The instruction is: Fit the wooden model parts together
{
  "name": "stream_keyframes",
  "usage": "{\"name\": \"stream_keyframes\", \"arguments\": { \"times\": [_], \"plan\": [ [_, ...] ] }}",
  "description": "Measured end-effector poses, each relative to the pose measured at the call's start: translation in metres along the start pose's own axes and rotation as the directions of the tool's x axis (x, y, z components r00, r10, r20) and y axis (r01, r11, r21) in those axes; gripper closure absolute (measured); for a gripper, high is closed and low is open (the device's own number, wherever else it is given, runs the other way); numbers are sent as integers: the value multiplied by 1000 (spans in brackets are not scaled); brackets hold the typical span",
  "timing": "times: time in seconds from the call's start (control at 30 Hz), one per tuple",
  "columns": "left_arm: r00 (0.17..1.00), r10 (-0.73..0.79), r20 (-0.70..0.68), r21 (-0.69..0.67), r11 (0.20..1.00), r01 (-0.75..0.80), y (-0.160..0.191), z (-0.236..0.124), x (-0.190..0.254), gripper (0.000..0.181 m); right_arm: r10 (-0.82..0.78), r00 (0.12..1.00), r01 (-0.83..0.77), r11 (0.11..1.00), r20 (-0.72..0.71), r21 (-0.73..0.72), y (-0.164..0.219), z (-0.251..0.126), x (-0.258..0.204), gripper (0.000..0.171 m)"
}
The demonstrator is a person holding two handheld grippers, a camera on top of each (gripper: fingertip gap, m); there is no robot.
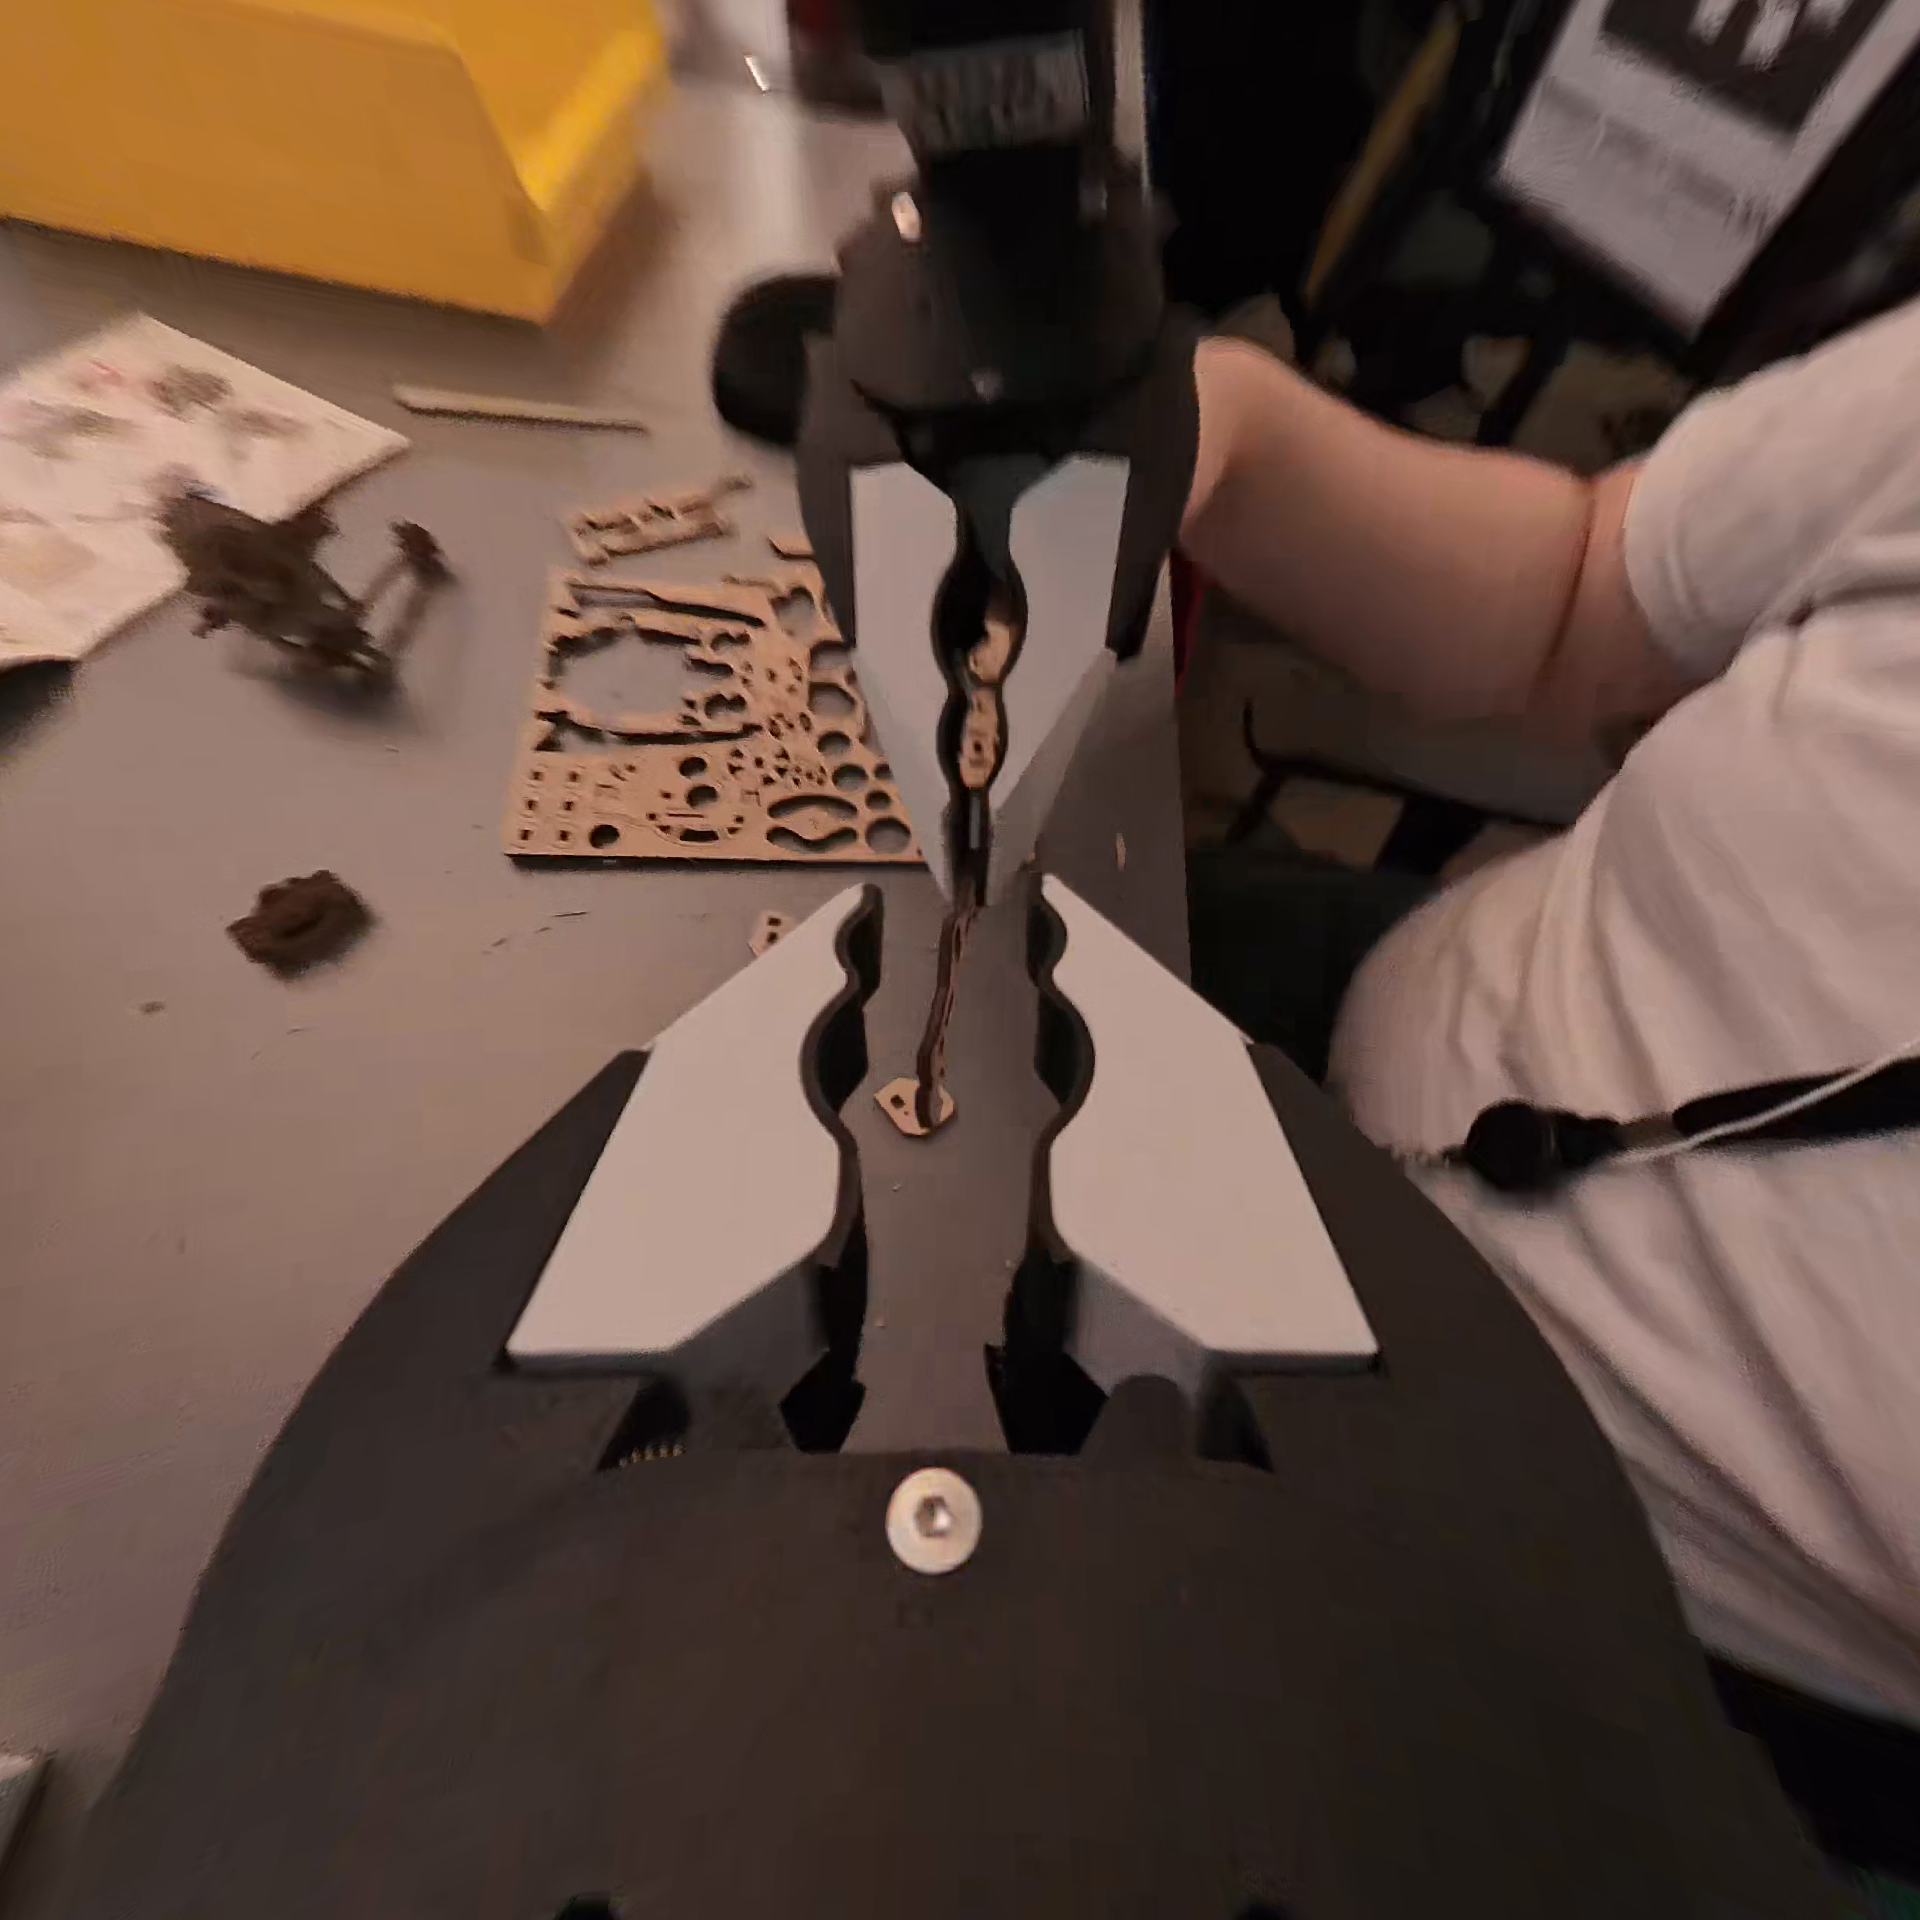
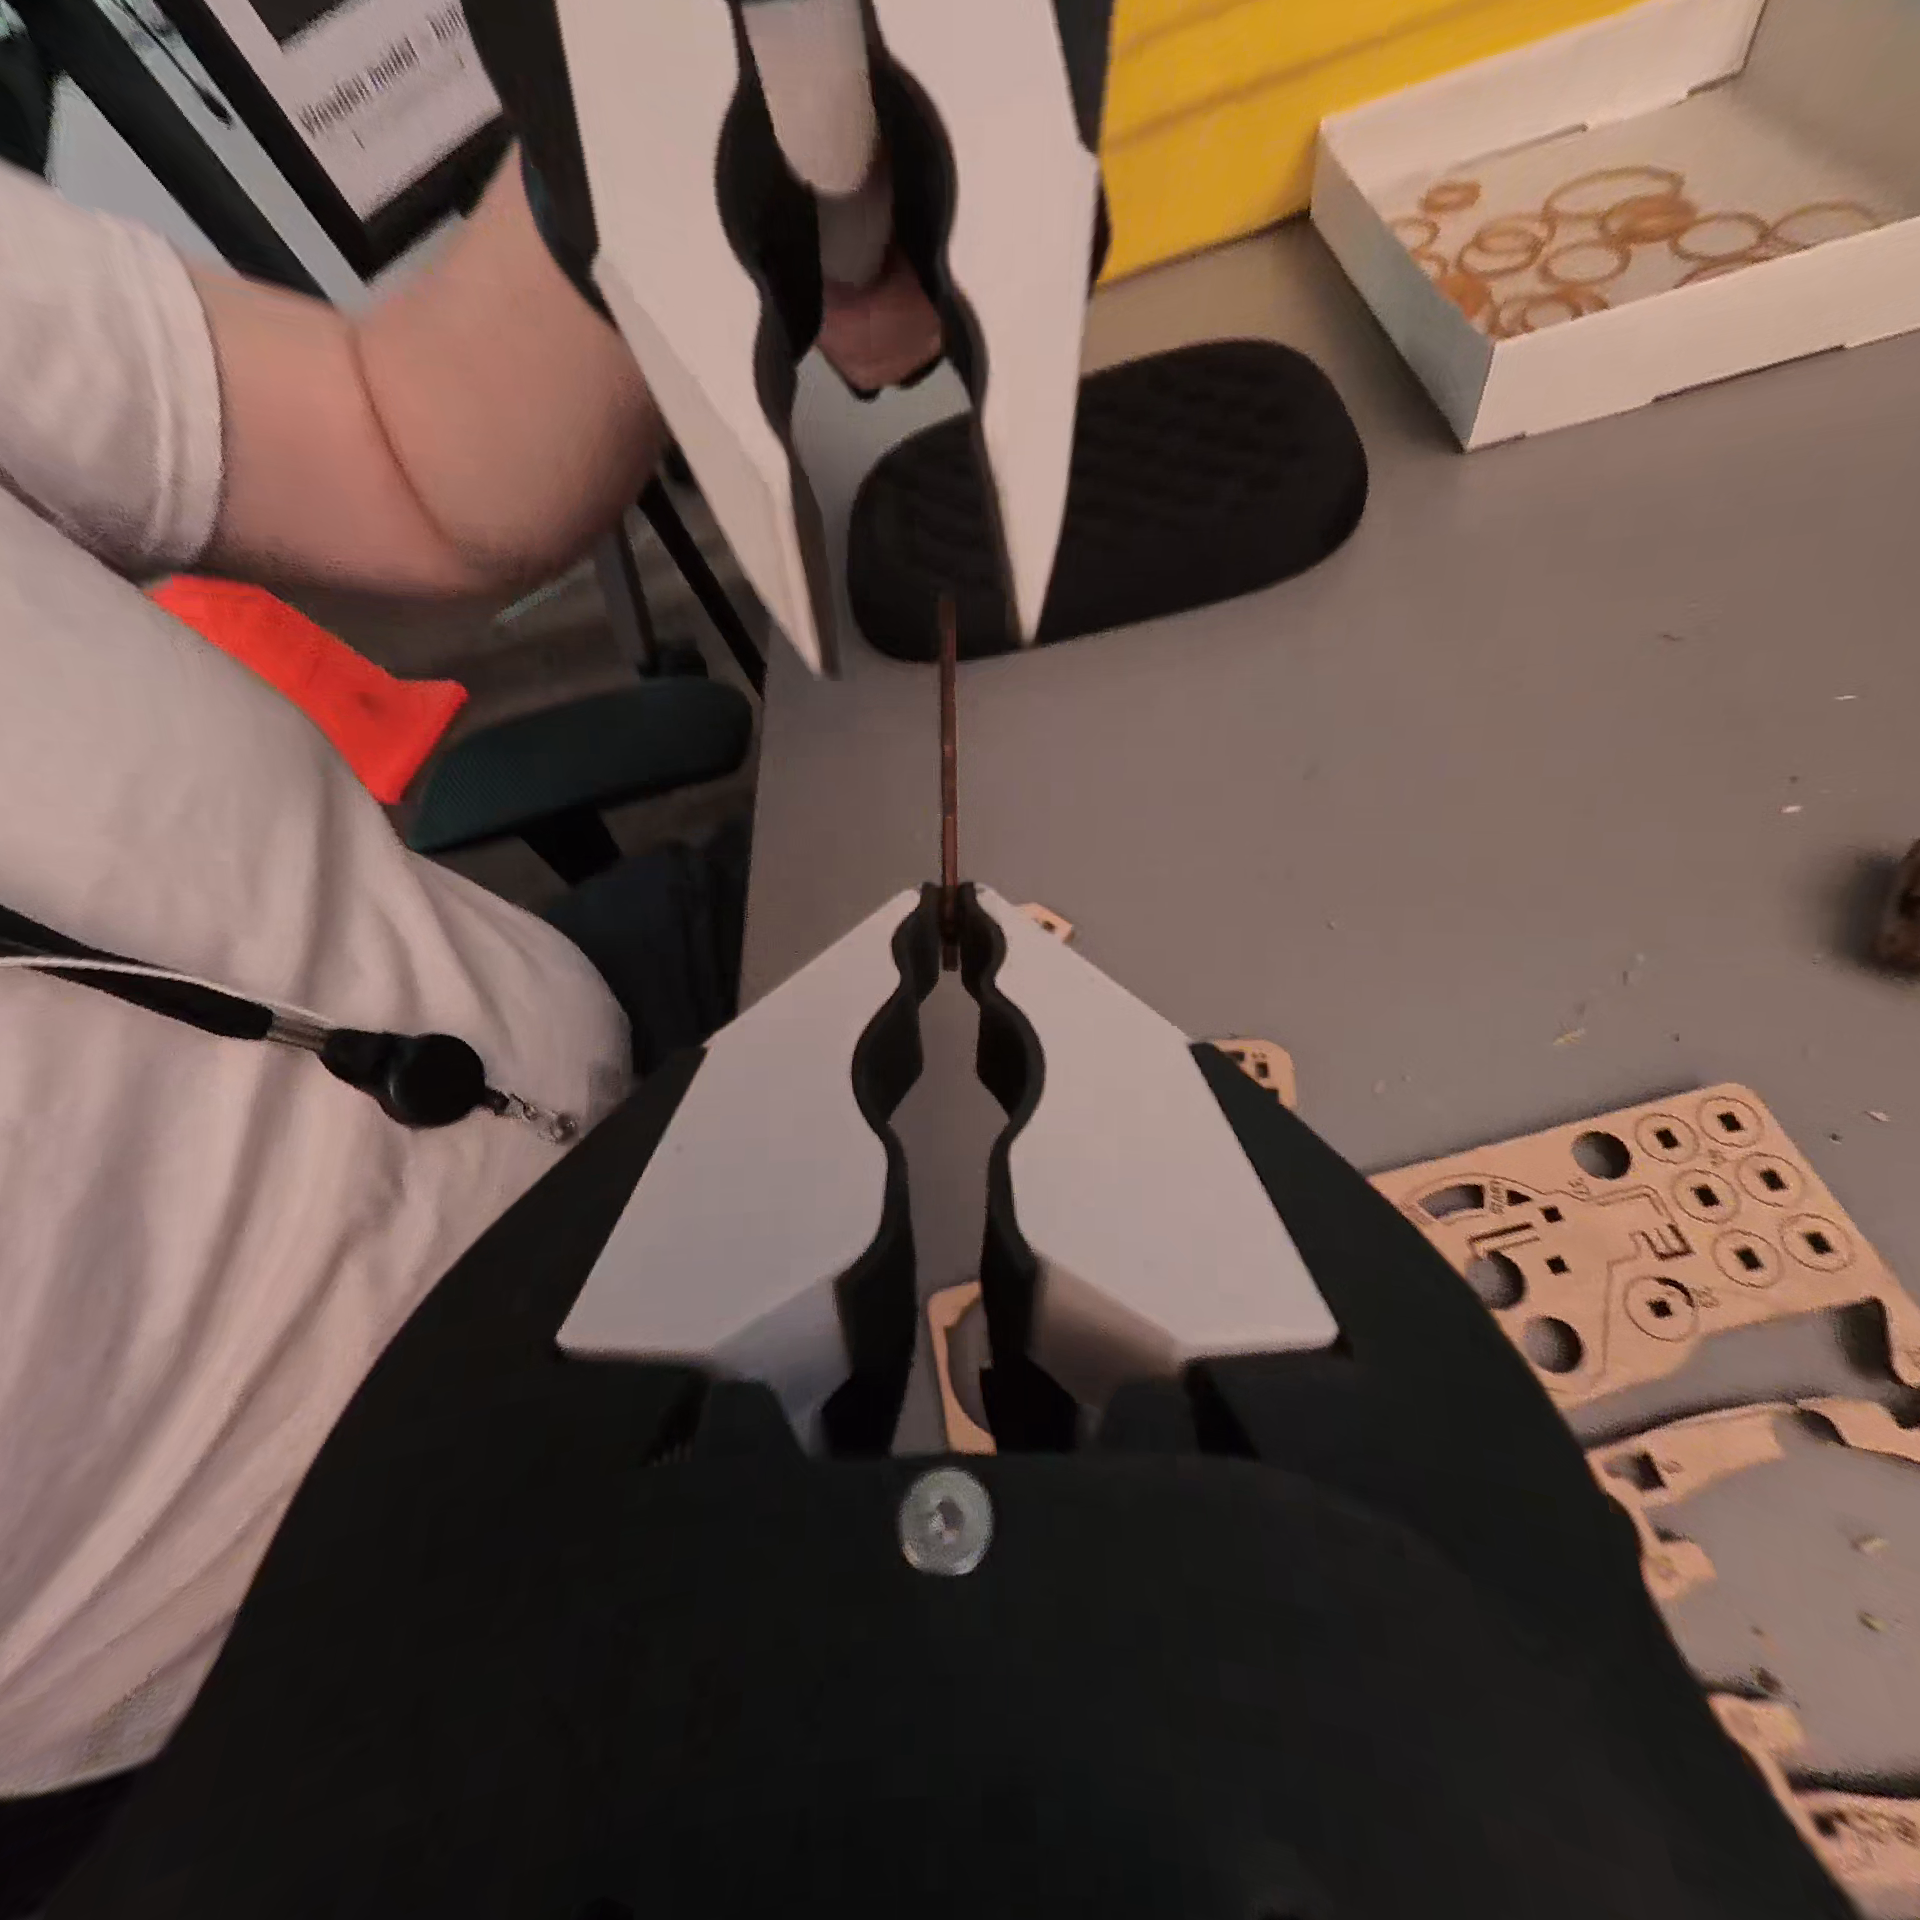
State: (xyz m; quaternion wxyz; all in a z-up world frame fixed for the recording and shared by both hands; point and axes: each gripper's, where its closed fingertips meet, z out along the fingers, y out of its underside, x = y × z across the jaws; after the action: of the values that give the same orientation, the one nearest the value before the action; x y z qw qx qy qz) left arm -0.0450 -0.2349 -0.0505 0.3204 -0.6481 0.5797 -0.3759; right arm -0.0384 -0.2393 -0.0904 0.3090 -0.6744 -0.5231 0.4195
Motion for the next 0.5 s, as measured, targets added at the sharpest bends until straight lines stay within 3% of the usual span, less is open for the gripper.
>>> {"name": "stream_keyframes", "arguments": {
  "times": [0.17,0.27,0.5],
  "plan": [
    [991,115,-75,-279,951,-131,33,39,-19,161,-53,998,49,994,-46,-98,9,-3,14,169],
    [982,108,-156,-277,949,-148,34,51,-20,181,-84,994,72,985,-72,-156,14,-6,28,170],
    [986,97,-133,-266,955,-130,37,58,-59,181,-92,995,81,976,-44,-201,10,-7,67,170]
  ]
}}
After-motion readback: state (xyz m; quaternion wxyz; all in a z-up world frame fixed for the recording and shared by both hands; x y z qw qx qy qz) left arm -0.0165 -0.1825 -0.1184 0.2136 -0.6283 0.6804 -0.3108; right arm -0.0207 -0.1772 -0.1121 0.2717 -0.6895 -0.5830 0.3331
